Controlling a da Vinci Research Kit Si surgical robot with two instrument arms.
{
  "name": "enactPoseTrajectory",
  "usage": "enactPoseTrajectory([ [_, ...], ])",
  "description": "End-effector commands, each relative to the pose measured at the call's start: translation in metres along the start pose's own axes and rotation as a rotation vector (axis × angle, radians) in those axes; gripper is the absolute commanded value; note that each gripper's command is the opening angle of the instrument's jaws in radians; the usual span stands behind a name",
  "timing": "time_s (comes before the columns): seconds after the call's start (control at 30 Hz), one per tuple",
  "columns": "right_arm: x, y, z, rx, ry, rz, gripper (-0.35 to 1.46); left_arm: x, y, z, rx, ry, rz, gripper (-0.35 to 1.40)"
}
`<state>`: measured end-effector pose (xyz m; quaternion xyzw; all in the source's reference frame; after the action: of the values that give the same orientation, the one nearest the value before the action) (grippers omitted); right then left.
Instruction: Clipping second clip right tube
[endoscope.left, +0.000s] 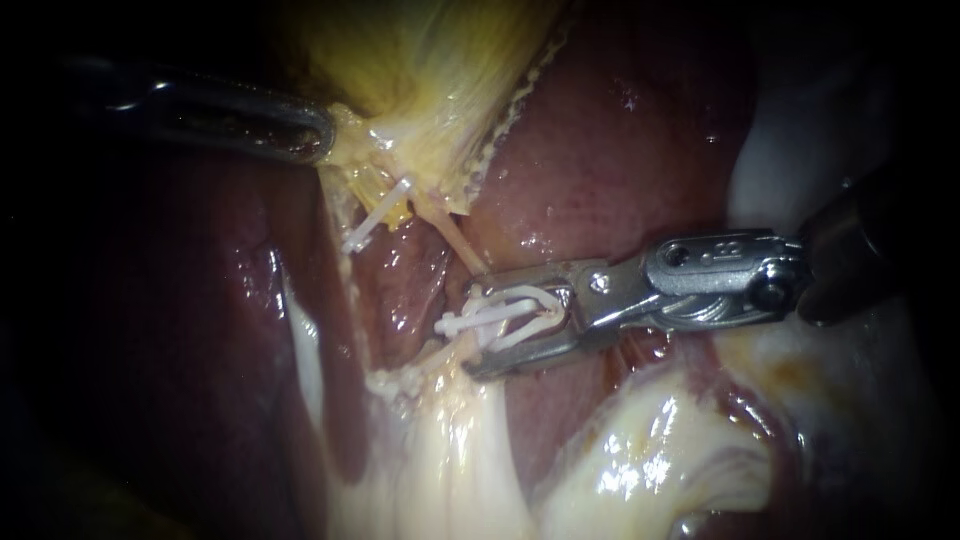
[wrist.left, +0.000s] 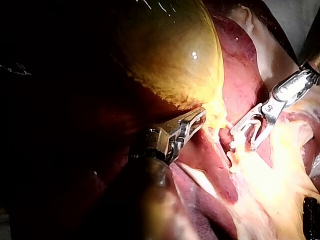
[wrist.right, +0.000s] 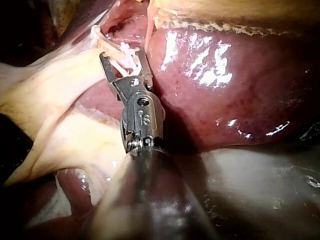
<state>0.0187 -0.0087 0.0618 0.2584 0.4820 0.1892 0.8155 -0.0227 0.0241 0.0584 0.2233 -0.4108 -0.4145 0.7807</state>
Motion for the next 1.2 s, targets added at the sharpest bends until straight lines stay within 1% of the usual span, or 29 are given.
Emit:
enactPoseTrajectory([
  [0.03, 0.0, 0.0, 0.0, 0.0, 0.0, 0.0, 0.48, 0.0, 0.0, 0.0, 0.0, 0.0, 0.0, -0.35],
  [0.13, 0.0001, -0.0002, 0.0, 0.0, 0.0, 0.0, 0.49, 0.0, 0.0, 0.0, 0.0, 0.0, 0.0, -0.35],
  [0.23, 0.0005, -0.0007, -0.0001, 0.001, 0.006, 0.001, 0.49, 0.0, 0.0, 0.0, 0.0, 0.0, 0.0, -0.35],
  [0.5, 0.0021, -0.0027, -0.0007, 0.034, 0.055, 0.008, 0.49, 0.0, 0.0, 0.0001, 0.0, 0.0, 0.0, -0.35],
  [0.63, 0.003, -0.0036, -0.0013, 0.046, 0.054, 0.011, 0.49, 0.0, 0.0, 0.0001, 0.002, 0.001, 0.0, -0.35],
  [0.73, 0.0034, -0.0041, -0.0016, 0.052, 0.053, 0.011, 0.49, 0.0, 0.0, 0.0001, 0.002, 0.001, 0.0, -0.35],
  [0.9, 0.0035, -0.0045, -0.0018, 0.055, 0.052, 0.01, 0.49, 0.0, -0.0001, 0.0002, 0.002, 0.001, 0.0, -0.35],
  [1.2, 0.0035, -0.0047, -0.0026, 0.059, 0.052, 0.01, 0.49, 0.0, -0.0001, 0.0002, 0.002, 0.001, 0.0, -0.35],
])
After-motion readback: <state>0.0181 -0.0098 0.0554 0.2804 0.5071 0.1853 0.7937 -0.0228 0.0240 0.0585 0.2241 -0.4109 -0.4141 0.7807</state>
